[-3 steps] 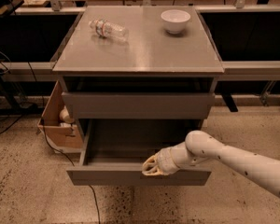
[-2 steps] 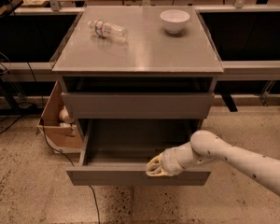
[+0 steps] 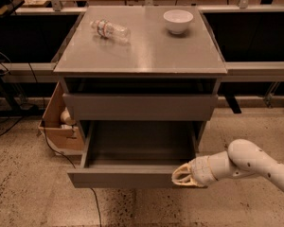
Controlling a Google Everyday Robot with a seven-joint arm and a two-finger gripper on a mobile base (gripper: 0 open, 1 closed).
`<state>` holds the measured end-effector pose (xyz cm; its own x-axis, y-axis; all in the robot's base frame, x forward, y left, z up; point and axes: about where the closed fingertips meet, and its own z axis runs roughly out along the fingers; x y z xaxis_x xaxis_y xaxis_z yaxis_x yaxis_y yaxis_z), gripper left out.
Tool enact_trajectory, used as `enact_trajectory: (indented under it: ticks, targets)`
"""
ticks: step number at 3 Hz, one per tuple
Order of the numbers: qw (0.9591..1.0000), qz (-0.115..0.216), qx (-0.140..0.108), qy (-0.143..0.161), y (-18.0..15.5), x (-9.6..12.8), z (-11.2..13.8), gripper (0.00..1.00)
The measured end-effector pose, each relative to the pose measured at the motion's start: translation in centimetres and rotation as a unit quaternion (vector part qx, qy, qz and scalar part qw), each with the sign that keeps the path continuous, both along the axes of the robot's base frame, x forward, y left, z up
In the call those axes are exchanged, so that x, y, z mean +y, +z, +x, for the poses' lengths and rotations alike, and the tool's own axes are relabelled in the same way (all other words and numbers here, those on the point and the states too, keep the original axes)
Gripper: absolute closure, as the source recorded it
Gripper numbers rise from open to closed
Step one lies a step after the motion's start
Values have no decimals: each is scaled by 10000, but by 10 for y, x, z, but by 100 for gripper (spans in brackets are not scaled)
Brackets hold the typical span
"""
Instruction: Close middle drawer
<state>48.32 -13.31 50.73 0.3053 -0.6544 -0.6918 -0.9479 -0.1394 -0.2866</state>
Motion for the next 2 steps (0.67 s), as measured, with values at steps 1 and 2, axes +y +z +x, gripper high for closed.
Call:
enact_trajectory:
  ticks: [1, 2]
  targets:
    - [10000, 25, 24, -36, -2, -3, -2, 100]
    - [9992, 254, 77, -289, -21, -5, 1, 100]
